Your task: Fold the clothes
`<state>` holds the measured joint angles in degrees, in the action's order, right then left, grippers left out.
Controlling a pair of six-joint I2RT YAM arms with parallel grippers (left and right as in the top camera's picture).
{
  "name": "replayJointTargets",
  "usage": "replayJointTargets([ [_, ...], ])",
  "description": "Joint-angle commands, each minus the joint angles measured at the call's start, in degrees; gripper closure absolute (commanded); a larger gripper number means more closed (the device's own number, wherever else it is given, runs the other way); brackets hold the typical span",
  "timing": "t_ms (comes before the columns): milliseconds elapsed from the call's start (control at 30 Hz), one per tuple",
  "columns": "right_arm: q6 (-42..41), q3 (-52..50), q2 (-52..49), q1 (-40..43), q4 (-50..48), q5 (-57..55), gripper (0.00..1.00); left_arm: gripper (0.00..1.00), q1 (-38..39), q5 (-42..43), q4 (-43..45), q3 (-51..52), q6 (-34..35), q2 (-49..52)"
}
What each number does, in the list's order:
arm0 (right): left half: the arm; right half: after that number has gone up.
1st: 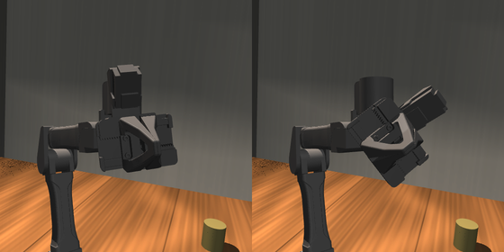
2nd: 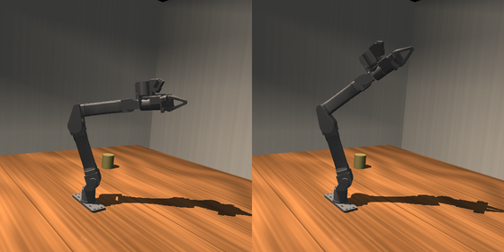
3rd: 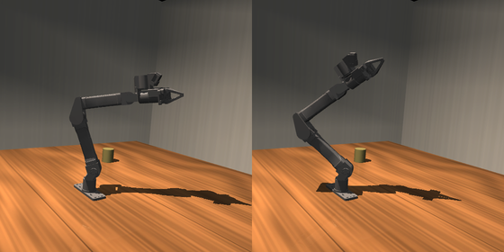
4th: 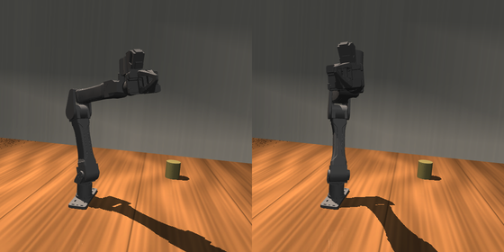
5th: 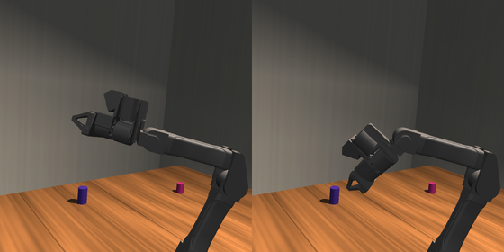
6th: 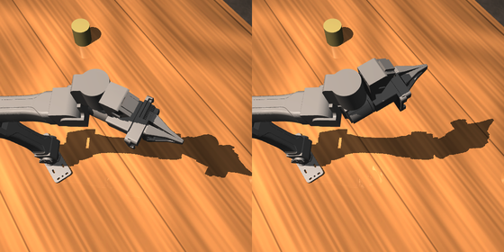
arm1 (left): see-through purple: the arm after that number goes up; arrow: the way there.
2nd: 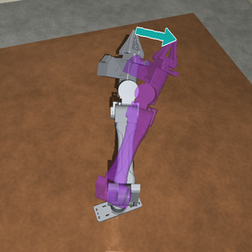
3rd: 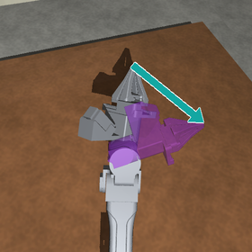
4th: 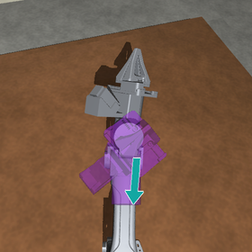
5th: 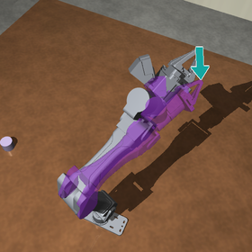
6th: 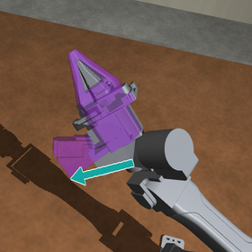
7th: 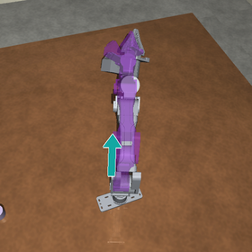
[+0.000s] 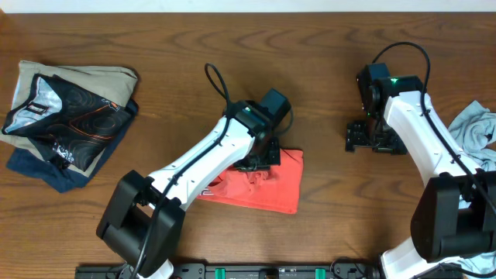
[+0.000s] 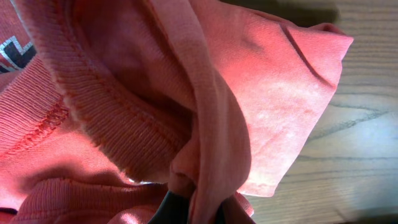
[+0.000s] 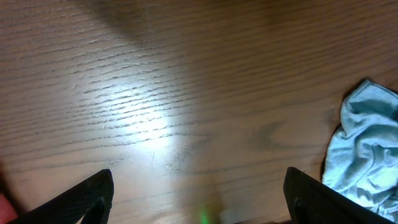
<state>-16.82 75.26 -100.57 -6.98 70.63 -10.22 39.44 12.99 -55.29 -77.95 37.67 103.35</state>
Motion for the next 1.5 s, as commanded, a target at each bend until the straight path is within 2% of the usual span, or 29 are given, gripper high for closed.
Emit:
replayJointTargets([
  [0, 1.25, -0.07, 0.17, 0.37, -0.11, 0.61, 0.13, 0.94, -0.68, 0.98, -1.33, -1.49, 0.68, -0.28],
  [100, 1.62, -0.07, 0.17, 0.37, 0.00, 1.42, 0.13, 0.94, -2.86, 0.94, -5.81, -3.43, -1.07, -0.76],
  [167, 4.37, -0.07, 0.17, 0.37, -0.20, 5.29, 0.16, 0.94, -4.96, 0.92, -8.92, -5.49, -2.32, -1.40],
  [300, 6.73, -0.13, 0.17, -0.09, -0.76, 9.73, 0.32, 0.94, -9.07, 0.92, -12.90, -9.66, -2.95, -3.32],
  [367, 6.60, -0.46, 0.17, -0.63, -1.31, 9.70, 0.36, 0.94, -10.19, 0.92, -13.75, -11.37, -3.61, -4.20],
  [800, 6.14, -11.54, 0.17, -2.10, -9.86, 10.84, 0.34, 0.94, -9.09, 4.55, -17.75, -12.20, -3.54, -5.75],
  [1033, 6.10, -14.73, 0.17, -2.10, -12.55, 12.24, 0.34, 0.94, -7.15, 4.48, -15.34, -11.91, -3.48, -4.92],
  [1300, 6.14, -14.80, 0.17, -2.08, -12.52, 12.22, 0.32, 0.94, 0.22, 4.04, -9.01, -10.49, -1.51, -1.49],
  [1367, 6.14, -14.80, 0.17, -2.10, -12.44, 12.22, 0.32, 0.87, 1.79, 4.04, -8.37, -10.49, -1.31, 0.11],
  [1433, 6.14, -14.80, 0.17, -2.08, -12.33, 12.22, 0.31, 0.58, 3.17, 4.09, -7.91, -10.49, -1.33, 1.66],
  [1467, 6.14, -14.80, 0.17, -2.08, -12.33, 12.22, 0.30, 0.49, 3.67, 4.13, -7.76, -10.49, -1.36, 2.32],
])
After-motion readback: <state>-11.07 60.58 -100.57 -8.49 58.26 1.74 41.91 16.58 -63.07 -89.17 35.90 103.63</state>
